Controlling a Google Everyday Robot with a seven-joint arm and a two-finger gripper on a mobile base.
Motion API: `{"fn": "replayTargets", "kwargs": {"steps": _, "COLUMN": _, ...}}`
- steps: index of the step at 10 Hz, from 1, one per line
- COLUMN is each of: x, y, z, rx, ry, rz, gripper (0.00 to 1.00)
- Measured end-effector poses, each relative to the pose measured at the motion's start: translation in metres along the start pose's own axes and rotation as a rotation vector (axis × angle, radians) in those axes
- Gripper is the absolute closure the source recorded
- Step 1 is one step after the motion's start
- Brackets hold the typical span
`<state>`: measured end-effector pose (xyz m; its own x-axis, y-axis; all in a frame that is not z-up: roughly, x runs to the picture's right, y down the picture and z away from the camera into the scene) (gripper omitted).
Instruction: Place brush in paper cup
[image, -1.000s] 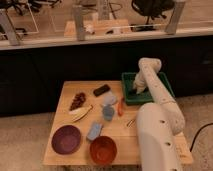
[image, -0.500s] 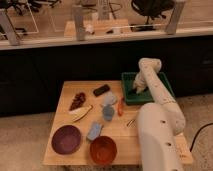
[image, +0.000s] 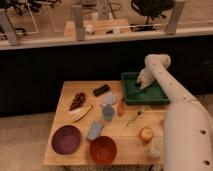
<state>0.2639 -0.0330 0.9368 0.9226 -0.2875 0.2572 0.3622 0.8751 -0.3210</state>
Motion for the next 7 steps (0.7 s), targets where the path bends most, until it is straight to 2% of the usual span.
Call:
{"fn": "replayTargets", "kwargs": {"steps": 2, "x": 0.004, "y": 0.000, "z": -0.043, "rx": 0.071, "ry": 0.010, "rz": -0.013, "gripper": 0.98}}
{"fn": "replayTargets", "kwargs": {"steps": 4, "x": 0.010, "y": 0.008, "z": -0.076, "rx": 0.144, "ry": 0.019, "rz": -0.018, "gripper": 0.98}}
{"fn": "replayTargets", "kwargs": {"steps": 5, "x": 0.013, "y": 0.013, "z": -0.084, "rx": 0.164, "ry": 0.019, "rz": -0.015, "gripper": 0.98}}
{"fn": "replayTargets", "kwargs": {"steps": 6, "x": 0.016, "y": 0.019, "z": -0.091, "rx": 0.186, "ry": 0.004, "rz": -0.015, "gripper": 0.98}}
{"fn": "replayTargets", "kwargs": {"steps": 7, "x": 0.020, "y": 0.024, "z": -0.104, "rx": 0.207, "ry": -0.031, "rz": -0.013, "gripper": 0.98}}
